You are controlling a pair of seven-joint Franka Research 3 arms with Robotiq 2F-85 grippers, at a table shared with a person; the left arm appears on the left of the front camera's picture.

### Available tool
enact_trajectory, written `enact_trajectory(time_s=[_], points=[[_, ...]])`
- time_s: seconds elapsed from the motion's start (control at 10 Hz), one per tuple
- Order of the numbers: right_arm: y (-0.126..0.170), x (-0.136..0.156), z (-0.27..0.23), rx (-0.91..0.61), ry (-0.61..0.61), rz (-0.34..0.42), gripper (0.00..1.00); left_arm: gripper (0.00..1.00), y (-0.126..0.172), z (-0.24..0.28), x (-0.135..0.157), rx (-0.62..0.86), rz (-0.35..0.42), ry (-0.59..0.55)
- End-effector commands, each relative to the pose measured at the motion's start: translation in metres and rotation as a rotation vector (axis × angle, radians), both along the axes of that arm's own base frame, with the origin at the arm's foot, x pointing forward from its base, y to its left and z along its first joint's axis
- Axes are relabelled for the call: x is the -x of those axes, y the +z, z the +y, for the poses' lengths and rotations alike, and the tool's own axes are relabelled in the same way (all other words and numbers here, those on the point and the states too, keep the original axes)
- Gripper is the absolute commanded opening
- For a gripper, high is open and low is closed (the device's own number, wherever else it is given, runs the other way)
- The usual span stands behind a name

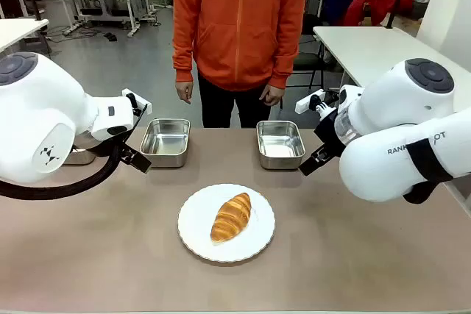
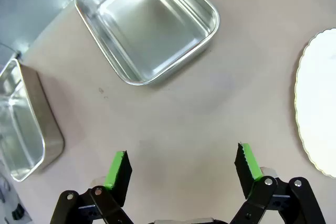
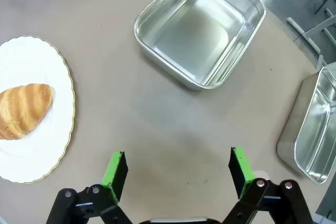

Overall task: Place the bread in the container.
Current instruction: Place the Butter Roll into the Airtight Container indicated by the human.

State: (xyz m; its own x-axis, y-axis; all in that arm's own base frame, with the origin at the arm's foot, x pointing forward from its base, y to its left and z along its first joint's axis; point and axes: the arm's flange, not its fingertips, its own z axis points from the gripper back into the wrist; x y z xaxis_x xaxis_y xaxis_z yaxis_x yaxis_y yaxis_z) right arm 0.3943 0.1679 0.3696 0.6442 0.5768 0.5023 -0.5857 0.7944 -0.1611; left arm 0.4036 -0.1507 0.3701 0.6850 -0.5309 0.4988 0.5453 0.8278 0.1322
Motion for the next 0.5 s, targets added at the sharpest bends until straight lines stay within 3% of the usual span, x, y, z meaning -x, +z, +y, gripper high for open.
enact_trajectory(time_s=[0.0,0.4], points=[[0.0003,0.0000,0.0000,0.000,0.000,-0.001,1.00,1.00,0.0001,-0.0001,0.0000,0.000,0.000,0.000],[0.0003,0.0000,0.0000,0.000,0.000,-0.001,1.00,1.00,0.0001,-0.0001,0.0000,0.000,0.000,0.000]])
